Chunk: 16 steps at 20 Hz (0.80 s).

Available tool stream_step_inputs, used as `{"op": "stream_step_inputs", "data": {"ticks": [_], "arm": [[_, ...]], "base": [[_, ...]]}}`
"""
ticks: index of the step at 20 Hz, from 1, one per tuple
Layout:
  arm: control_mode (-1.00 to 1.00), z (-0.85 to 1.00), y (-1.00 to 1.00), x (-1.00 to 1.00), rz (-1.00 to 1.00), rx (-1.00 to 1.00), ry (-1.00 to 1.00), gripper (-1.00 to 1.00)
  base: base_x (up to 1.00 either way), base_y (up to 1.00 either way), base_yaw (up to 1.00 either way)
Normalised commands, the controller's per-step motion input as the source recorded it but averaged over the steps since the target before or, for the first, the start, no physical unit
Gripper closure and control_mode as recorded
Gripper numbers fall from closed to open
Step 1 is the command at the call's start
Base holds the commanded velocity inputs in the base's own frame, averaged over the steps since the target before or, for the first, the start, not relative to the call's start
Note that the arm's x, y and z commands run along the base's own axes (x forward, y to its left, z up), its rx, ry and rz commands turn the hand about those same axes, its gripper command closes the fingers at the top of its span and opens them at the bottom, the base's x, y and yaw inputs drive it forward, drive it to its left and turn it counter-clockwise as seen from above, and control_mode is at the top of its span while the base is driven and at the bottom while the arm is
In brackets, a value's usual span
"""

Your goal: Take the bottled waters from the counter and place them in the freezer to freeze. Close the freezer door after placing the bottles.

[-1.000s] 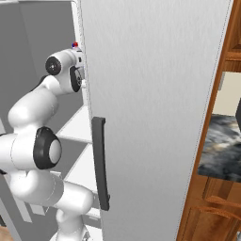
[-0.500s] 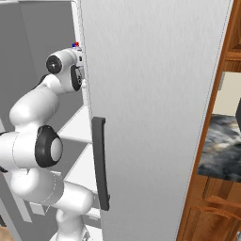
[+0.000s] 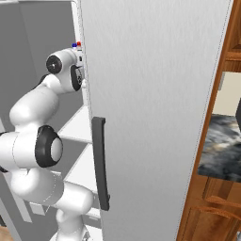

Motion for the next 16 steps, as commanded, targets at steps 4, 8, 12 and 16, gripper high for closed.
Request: {"op": "stream_step_inputs", "data": {"ticks": [4, 8, 12, 16], "arm": [[-1.0, 0.0, 0.0, -0.1, 0.0, 0.0, 0.0, -1.0], [-1.0, 0.0, 0.04, -0.86, -0.09, 0.0, 0.0, -1.0], [-1.0, 0.0, 0.07, -1.0, -0.17, 0.0, -0.01, -1.0], [-1.0, 0.0, 0.08, -1.0, -0.21, 0.01, -0.01, -1.0]], "base": [[0.0, 0.0, 0.0], [0.0, 0.0, 0.0], [0.0, 0.0, 0.0], [0.0, 0.0, 0.0]]}}
